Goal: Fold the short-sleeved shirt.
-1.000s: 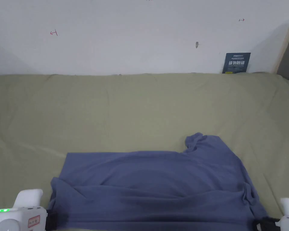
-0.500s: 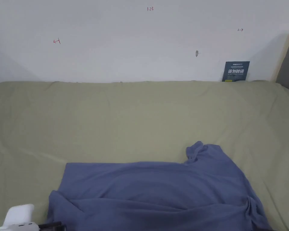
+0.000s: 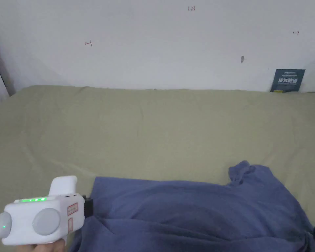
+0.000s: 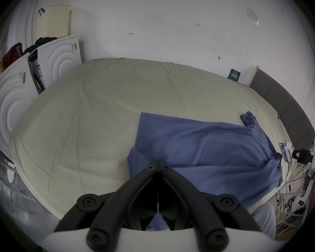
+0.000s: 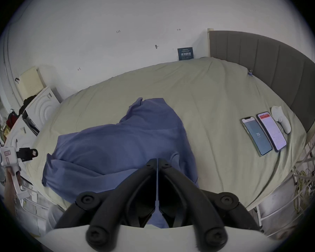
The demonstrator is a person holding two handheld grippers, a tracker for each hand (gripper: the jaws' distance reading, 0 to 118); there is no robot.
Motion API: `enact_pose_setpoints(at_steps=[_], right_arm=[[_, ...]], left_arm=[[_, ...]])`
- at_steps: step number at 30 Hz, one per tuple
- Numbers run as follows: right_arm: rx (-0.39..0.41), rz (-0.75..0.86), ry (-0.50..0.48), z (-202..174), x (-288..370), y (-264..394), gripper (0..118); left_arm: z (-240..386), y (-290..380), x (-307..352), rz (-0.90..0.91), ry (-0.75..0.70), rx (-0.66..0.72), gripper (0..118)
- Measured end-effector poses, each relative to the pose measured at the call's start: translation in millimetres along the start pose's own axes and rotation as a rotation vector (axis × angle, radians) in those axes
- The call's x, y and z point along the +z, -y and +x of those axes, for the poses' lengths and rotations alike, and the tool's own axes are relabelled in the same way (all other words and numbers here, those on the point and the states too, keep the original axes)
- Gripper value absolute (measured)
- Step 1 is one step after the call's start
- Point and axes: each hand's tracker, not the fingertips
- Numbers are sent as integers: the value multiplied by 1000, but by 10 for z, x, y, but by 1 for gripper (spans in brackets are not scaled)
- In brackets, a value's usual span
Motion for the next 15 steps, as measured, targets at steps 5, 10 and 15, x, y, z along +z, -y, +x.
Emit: enact_pose_setpoints(at_steps=[5,10,15], right_arm=[[27,-33,15,-1,-255,-6,3],[20,-56,19,-4,-416,-97,3],[30,-81,35,53,-566,-149,3]], left_arm=[[34,-320,-536,-46,-49,-56,0],[28,-613,-1181,-172,-118,-71,118],[-22,-738,-1667,-182,-138,-73,114]])
